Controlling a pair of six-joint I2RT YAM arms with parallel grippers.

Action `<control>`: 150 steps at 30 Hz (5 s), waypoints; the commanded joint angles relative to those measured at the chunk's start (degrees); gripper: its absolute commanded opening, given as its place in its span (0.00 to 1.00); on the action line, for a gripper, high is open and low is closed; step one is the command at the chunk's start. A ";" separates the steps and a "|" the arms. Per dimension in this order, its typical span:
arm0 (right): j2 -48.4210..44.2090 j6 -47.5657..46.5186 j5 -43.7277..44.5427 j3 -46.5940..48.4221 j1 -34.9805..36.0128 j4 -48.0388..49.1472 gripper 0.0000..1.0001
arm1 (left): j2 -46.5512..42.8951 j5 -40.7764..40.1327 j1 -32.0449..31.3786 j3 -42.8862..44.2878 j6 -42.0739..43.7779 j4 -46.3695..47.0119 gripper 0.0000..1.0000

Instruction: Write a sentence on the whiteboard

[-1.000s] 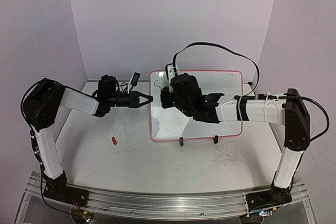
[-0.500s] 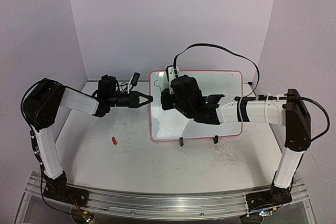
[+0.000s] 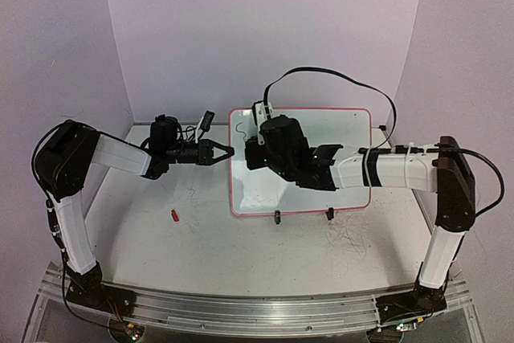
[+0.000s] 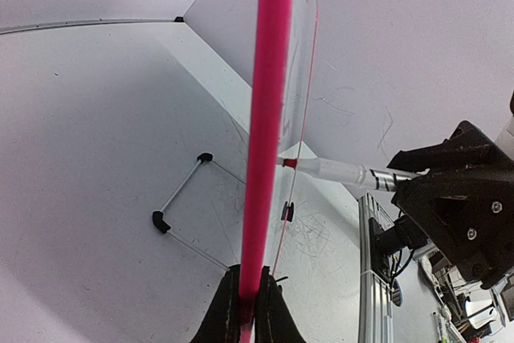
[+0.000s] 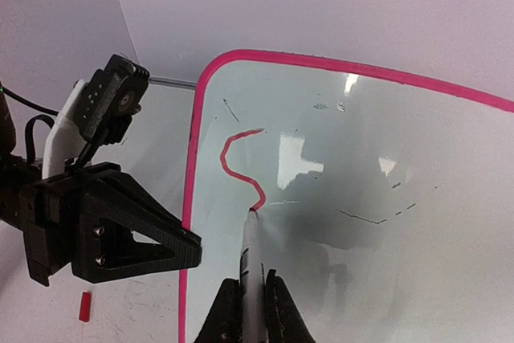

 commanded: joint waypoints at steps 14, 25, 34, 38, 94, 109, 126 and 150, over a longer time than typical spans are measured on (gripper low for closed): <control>4.77 -0.46 -1.08 7.15 0.12 -1.21 0.00 | -2.14 0.84 -0.45 -0.35 -1.50 1.01 0.00; -3.24 0.46 -4.12 2.73 -1.14 -0.90 0.00 | -2.22 0.15 -0.44 -0.73 -1.24 1.03 0.00; -3.09 -1.05 -1.98 3.93 -2.51 -0.61 0.00 | -2.47 0.13 -0.42 -0.51 -1.09 1.01 0.00; -2.89 -1.13 -1.80 4.32 -3.14 -0.50 0.00 | -2.34 0.22 -0.39 -0.45 -1.15 1.05 0.00; -3.77 1.02 -0.22 -1.28 -1.88 -1.15 0.00 | -2.14 0.35 -0.43 -0.32 -1.08 1.04 0.00; -4.97 1.69 2.21 -3.25 -1.67 -1.87 0.00 | -2.29 0.38 -0.43 -0.52 -1.05 1.07 0.00; -5.30 -0.95 -4.24 -0.18 -1.75 4.23 0.00 | -2.49 0.47 -0.39 -0.32 -1.00 1.07 0.00; -1.42 -2.02 -1.46 1.78 -2.60 4.23 0.00 | -3.04 0.53 -0.44 -0.65 -0.80 1.03 0.00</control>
